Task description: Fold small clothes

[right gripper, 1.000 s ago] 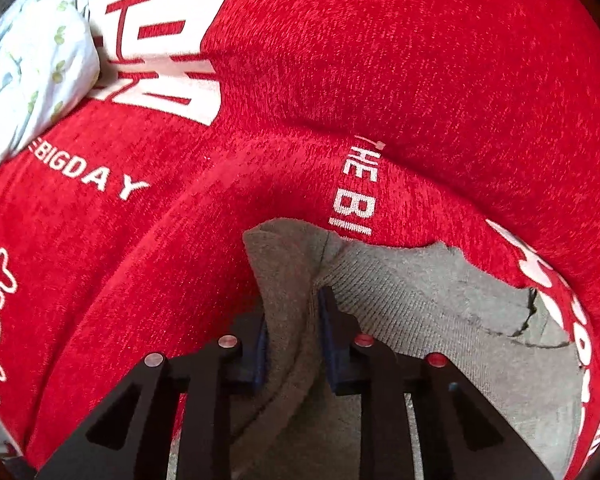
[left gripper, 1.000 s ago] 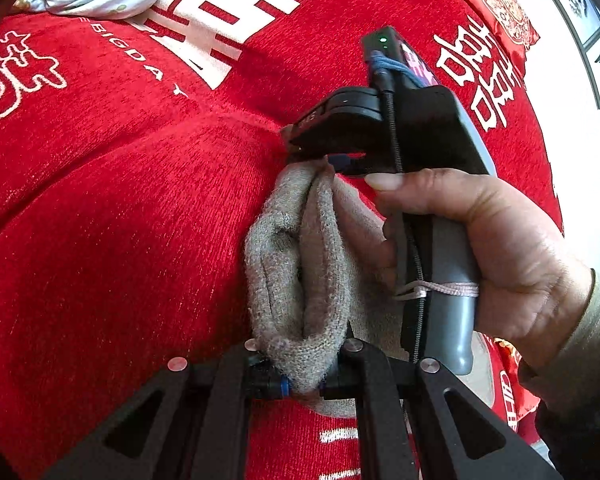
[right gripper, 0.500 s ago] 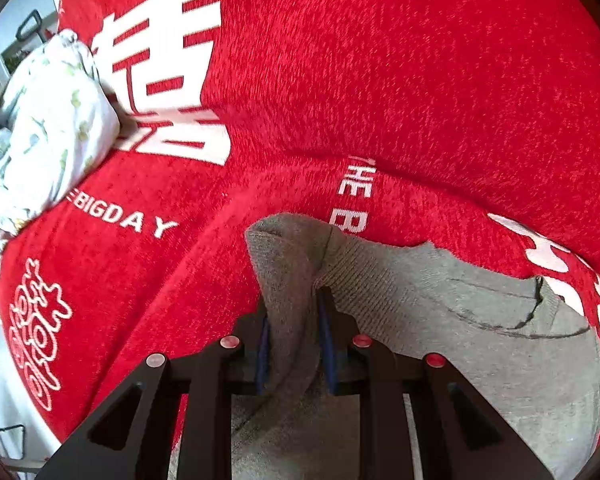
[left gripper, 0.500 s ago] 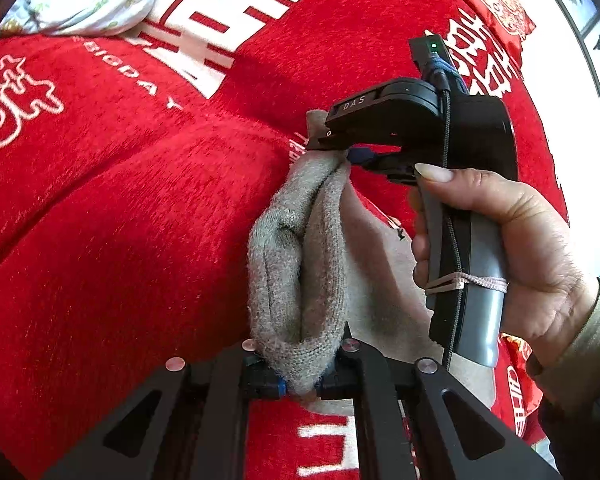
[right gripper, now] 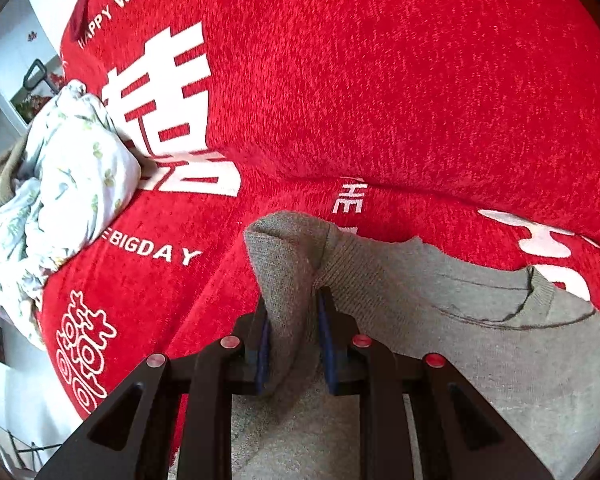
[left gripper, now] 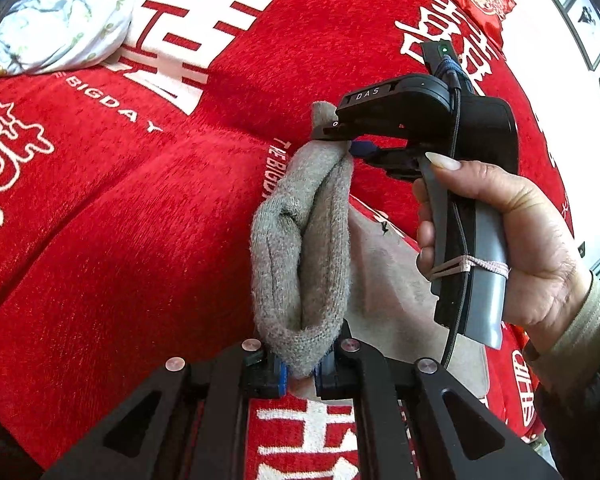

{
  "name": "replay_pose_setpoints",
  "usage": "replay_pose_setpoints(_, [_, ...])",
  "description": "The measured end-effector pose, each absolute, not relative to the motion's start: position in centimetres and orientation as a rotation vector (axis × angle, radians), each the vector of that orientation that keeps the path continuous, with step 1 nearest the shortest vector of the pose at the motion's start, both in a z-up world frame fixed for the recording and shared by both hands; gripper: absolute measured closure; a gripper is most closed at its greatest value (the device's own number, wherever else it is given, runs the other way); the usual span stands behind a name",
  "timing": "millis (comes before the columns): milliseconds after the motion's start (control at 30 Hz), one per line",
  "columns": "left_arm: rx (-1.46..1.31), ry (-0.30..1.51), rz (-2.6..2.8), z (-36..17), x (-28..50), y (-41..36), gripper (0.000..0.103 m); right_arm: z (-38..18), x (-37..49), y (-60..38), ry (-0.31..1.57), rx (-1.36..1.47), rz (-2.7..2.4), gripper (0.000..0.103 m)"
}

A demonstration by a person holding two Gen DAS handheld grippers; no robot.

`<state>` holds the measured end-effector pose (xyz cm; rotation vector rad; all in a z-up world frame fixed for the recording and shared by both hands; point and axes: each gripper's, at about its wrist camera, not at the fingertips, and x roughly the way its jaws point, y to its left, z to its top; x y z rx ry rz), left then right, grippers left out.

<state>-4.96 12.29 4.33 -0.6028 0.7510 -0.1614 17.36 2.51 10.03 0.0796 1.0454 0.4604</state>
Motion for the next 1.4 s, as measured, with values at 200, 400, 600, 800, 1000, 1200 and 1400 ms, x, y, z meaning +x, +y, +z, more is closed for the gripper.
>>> replay_pose_setpoints(200, [-0.567,0.753,-0.157,5.5,-5.0,11.2,0.093,11.1,17.2,1.1,1.036,0.125,0.468,0.08])
replay_pose_setpoints(400, [-0.532,0.758,-0.162,6.6,-4.9,10.1,0.093,12.0,17.1,-0.1,1.026,0.153,0.475,0.08])
replay_pose_setpoints(600, [-0.5,0.764,-0.162,7.4,-4.7,9.0,0.093,12.6,17.0,-1.9,1.016,0.191,0.489,0.08])
replay_pose_setpoints(800, [-0.467,0.764,-0.176,8.2,-4.4,7.5,0.093,13.2,16.9,-3.7,1.006,0.234,0.508,0.08])
replay_pose_setpoints(1000, [-0.438,0.77,-0.188,9.1,-4.1,6.1,0.093,13.5,17.0,-5.5,1.004,0.278,0.509,0.08])
replay_pose_setpoints(1200, [-0.408,0.774,-0.199,9.9,-3.8,4.5,0.093,13.8,17.0,-7.4,1.0,0.316,0.51,0.08])
replay_pose_setpoints(1400, [-0.374,0.786,-0.205,10.2,-3.6,2.9,0.093,13.7,17.1,-9.2,1.001,0.341,0.505,0.08])
